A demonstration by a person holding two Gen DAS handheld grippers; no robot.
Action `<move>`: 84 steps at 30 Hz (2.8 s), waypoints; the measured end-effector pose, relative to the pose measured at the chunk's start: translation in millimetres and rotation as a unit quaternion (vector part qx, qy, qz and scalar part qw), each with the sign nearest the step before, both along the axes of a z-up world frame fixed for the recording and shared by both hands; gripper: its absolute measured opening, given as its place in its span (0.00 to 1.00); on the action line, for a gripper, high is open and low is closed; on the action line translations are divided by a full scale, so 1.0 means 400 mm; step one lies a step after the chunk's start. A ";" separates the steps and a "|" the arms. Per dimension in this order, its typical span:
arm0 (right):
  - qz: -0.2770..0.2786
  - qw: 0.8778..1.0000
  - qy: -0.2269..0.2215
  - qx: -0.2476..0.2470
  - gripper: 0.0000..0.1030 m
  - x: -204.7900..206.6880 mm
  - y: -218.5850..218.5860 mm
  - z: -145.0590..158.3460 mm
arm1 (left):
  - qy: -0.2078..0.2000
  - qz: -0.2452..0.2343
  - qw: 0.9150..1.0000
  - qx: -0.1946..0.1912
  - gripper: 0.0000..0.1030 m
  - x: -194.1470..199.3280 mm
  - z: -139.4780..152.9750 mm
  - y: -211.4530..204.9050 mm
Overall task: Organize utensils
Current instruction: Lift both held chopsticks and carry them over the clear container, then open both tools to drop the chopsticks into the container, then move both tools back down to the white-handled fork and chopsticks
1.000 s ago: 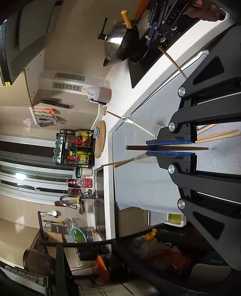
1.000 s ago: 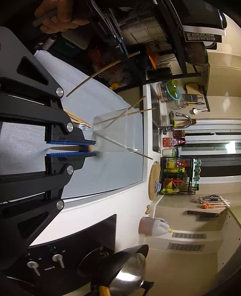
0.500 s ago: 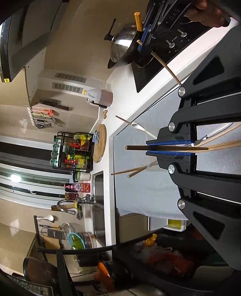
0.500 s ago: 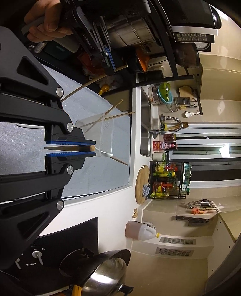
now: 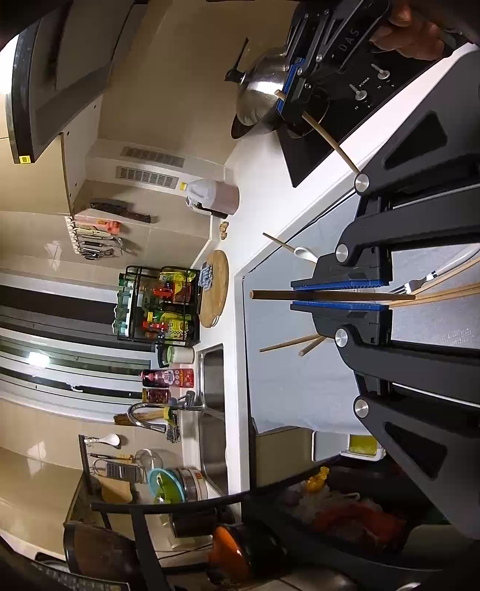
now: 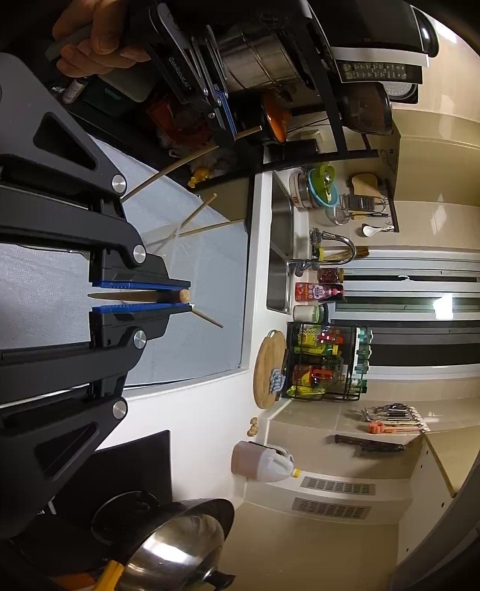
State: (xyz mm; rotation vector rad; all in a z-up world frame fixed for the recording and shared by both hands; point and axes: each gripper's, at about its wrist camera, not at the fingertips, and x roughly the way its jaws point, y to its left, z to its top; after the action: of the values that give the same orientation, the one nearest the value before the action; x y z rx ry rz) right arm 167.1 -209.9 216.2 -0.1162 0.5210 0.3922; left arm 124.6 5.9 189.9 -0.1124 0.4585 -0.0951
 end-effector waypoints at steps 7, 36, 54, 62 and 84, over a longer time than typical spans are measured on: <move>0.006 1.000 -0.012 -0.002 0.06 0.030 0.021 0.056 | -0.004 0.001 1.000 0.000 0.05 0.024 0.031 0.011; 0.021 0.999 -0.013 0.047 0.06 0.201 0.033 0.180 | -0.023 0.002 0.999 -0.031 0.05 0.117 0.101 0.070; 0.029 0.996 0.057 0.056 0.06 0.404 0.082 -0.048 | 0.041 -0.001 0.999 0.009 0.05 0.361 -0.005 0.021; 0.031 0.995 0.081 0.048 0.06 0.429 0.102 -0.127 | 0.107 -0.025 0.993 0.035 0.05 0.427 -0.089 0.003; -0.036 0.998 -0.010 0.048 0.38 0.194 0.000 -0.044 | 0.019 0.010 0.999 0.042 0.39 0.181 -0.027 0.015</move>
State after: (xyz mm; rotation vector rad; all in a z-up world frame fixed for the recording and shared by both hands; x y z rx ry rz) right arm 244.6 -209.8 198.5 -0.0093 0.4842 0.3453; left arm 197.0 11.9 178.9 -0.0369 0.4979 -0.0541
